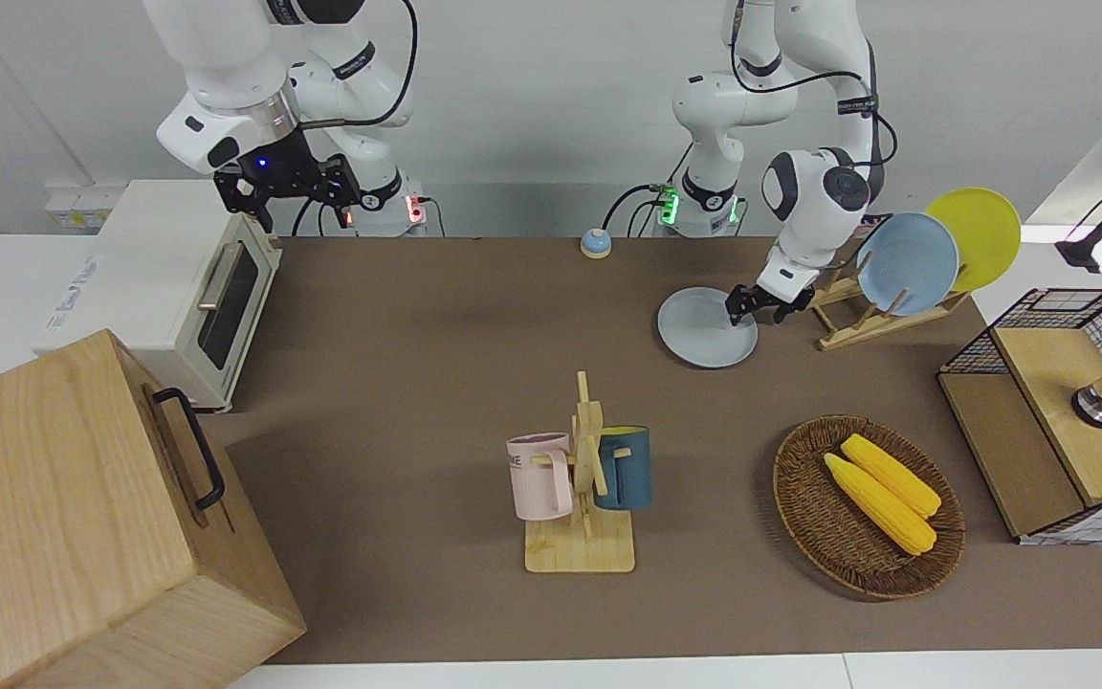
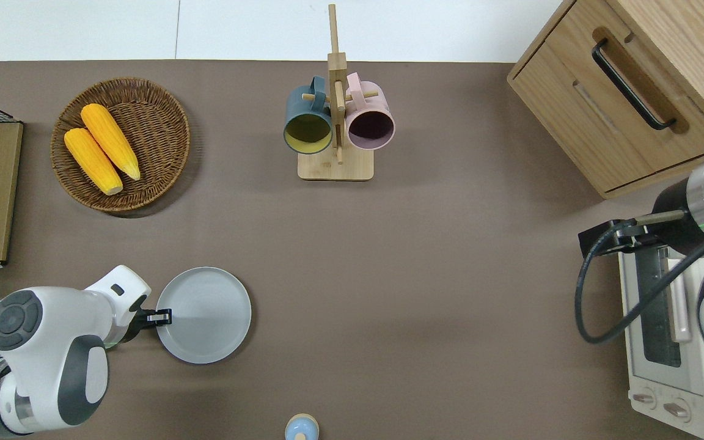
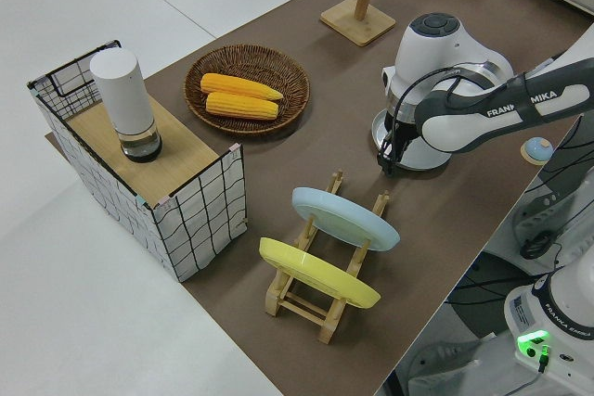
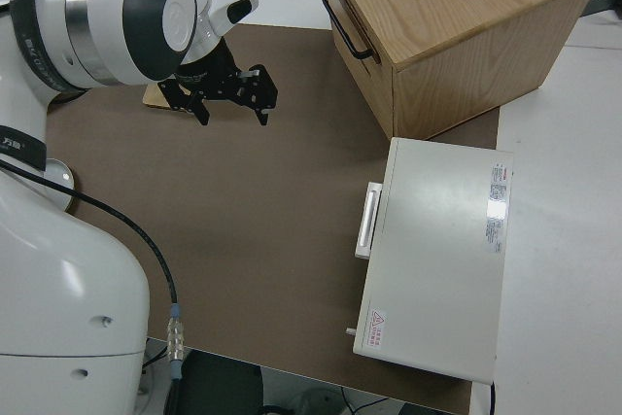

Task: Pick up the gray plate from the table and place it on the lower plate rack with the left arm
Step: 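Lift the gray plate and carry it toward the wooden plate rack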

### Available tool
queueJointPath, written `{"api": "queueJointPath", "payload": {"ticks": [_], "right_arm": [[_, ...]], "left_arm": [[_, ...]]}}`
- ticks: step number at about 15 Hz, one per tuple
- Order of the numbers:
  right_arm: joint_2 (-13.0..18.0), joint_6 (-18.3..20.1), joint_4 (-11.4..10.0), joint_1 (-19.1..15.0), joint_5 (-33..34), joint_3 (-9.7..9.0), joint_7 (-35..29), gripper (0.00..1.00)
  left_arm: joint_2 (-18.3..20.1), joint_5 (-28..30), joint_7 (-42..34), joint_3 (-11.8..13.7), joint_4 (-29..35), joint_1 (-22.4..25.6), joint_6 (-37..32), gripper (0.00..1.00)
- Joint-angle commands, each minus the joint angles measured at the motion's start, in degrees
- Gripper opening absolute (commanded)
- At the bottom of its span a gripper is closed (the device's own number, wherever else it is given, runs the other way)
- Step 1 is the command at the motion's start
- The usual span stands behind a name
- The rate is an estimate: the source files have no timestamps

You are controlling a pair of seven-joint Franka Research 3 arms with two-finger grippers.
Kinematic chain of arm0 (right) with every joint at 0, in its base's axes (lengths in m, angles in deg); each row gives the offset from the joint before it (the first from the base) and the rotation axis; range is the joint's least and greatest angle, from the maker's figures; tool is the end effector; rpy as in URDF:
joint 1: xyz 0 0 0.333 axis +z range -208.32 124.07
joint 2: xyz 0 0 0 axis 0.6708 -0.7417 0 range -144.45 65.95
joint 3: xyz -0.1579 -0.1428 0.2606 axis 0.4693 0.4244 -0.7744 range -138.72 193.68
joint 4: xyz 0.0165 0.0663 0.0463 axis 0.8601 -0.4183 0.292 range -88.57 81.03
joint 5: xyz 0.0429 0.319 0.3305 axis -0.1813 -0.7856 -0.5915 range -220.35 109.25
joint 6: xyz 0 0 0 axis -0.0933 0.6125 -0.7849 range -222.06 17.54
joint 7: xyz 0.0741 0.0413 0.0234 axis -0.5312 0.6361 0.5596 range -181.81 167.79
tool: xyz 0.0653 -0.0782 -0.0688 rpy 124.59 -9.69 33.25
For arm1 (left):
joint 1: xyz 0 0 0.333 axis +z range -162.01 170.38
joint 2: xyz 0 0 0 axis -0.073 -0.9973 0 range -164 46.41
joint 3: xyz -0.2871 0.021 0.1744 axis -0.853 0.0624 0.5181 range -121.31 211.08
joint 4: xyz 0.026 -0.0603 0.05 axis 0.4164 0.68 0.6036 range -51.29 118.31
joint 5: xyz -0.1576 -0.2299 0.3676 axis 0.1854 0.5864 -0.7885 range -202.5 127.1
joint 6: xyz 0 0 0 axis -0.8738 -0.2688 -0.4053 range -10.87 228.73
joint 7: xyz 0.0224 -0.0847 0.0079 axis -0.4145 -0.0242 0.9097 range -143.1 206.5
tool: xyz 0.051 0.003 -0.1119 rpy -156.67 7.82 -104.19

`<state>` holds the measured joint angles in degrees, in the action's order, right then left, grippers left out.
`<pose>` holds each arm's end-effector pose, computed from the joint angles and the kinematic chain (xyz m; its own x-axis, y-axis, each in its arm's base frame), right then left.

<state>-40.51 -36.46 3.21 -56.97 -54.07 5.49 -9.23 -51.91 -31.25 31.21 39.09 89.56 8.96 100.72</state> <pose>0.6054 0.0697 0.6520 0.9904 0.0811 -0.1122 0.0840 -0.9962 0.0219 0.4725 -0.0094 0.2493 0.9959 0.0572 -0.0696 0.0614 -0.9963 0.0596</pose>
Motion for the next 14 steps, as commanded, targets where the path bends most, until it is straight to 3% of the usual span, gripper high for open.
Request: {"api": "queueJointPath", "payload": {"ticks": [1, 8, 14], "right_arm": [[0.1, 0.6, 0.3, -1.3, 0.4, -1.21, -0.7, 0.983], [0.1, 0.6, 0.3, -1.3, 0.4, -1.21, -0.7, 0.983], [0.1, 0.7, 0.3, -1.3, 0.4, -1.21, -0.7, 0.983]], "left_arm": [[0.4, 0.7, 0.2, 0.2, 0.9, -0.6, 1.1, 0.00], [1.5, 0.7, -0.6, 0.9, -0.2, 0.2, -1.3, 0.00], [3.7, 0.6, 0.1, 1.5, -13.3, 0.6, -18.5, 0.00]]}}
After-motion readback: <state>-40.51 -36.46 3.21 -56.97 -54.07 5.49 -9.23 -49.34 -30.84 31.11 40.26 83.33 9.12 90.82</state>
